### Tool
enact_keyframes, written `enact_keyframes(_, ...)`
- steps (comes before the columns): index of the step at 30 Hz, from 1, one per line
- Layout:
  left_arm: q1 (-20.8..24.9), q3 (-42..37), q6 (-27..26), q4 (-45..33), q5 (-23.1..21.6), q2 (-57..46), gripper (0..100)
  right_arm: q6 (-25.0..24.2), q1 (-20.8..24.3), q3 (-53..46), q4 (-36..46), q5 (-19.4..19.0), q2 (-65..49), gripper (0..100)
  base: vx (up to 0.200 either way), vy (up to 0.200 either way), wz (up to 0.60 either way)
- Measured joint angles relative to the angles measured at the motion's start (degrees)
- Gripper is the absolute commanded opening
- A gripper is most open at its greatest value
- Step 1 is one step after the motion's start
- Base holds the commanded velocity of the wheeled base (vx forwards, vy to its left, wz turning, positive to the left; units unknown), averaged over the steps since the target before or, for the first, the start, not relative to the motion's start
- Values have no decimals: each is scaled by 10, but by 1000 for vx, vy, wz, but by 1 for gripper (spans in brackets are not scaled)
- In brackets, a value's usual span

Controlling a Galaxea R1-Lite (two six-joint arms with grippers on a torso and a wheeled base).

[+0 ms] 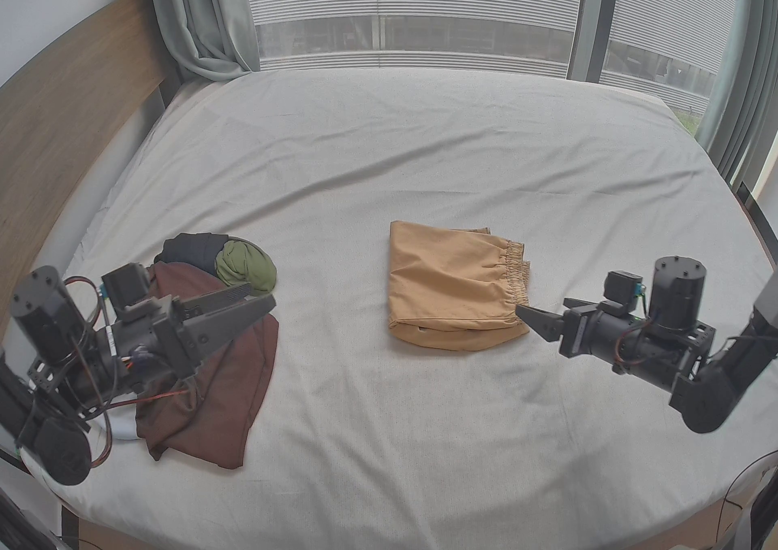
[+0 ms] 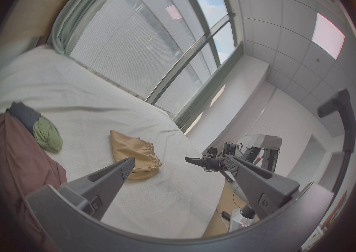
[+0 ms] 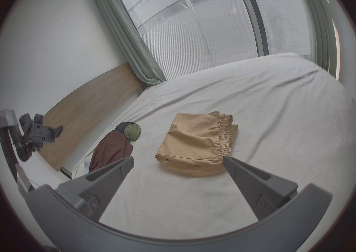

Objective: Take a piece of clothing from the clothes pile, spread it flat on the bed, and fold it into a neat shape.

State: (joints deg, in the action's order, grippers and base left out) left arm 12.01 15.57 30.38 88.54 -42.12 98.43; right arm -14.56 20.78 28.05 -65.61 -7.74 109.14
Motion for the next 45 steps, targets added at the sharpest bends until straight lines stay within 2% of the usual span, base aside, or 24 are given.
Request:
enact_keyframes(5,0,-64,-61,-2,-7,-75,100,32,-3,-102,-53,8,-72,100,0,0,0)
enact_keyframes(10,-16,-119,-172,-15,-9,-129,100,46,-7,-186,-78,21,-159,100,0,0,0)
enact_keyframes(15,-53,-141,-271,-59,-12,-175,100,49,-10,-246,-83,44,-253,100,0,0,0)
enact_keyframes(19,-75,-145,-298,-126,-13,-219,100,49,-18,-265,-70,54,-319,100,0,0,0)
enact_keyframes(25,-91,-146,-306,-256,-9,-311,100,52,-53,-270,-24,57,-421,100,0,0,0)
enact_keyframes(32,-97,-146,-312,-385,-8,-430,100,56,-111,-270,94,34,-574,100,0,0,0)
enact_keyframes(38,-99,-146,-314,-494,-7,-528,100,60,-161,-271,248,0,-735,100,0,0,0)
enact_keyframes(45,-100,-146,-316,-661,-4,-680,100,62,-191,-271,436,-39,-919,100,0,0,0)
